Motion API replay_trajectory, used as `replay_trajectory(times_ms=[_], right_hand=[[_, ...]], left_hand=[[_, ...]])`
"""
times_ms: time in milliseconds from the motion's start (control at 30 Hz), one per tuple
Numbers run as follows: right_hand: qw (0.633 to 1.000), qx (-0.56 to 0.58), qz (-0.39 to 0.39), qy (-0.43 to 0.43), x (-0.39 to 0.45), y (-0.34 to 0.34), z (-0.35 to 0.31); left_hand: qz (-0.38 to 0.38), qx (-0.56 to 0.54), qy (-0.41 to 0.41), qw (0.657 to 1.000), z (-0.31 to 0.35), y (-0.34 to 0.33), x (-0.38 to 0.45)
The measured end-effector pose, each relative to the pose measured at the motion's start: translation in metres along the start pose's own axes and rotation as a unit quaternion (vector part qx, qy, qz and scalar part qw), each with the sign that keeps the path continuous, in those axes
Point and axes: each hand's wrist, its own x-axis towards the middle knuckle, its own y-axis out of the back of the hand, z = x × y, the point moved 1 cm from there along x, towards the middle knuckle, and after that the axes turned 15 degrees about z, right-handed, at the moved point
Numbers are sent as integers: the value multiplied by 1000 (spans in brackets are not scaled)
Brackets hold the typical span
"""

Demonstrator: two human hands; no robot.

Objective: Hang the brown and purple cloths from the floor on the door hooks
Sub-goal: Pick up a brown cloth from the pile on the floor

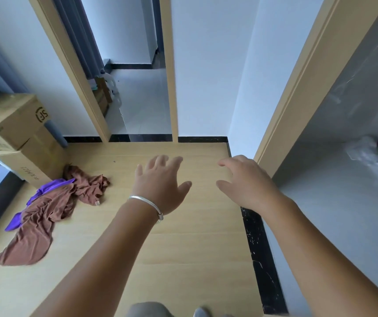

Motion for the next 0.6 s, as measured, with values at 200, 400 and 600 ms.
replay_trajectory(times_ms=[200, 400, 600], right_hand=[[1000, 19, -2, 0, 48, -11, 16], [1000, 12, -9, 9, 122, -25, 16], [1000, -17, -6, 15, 222, -32, 7]], left_hand=[[12, -11, 0, 1000, 6, -6, 54], [16, -21, -4, 1000, -8, -18, 133], [35, -36, -8, 999, -38, -28, 224]])
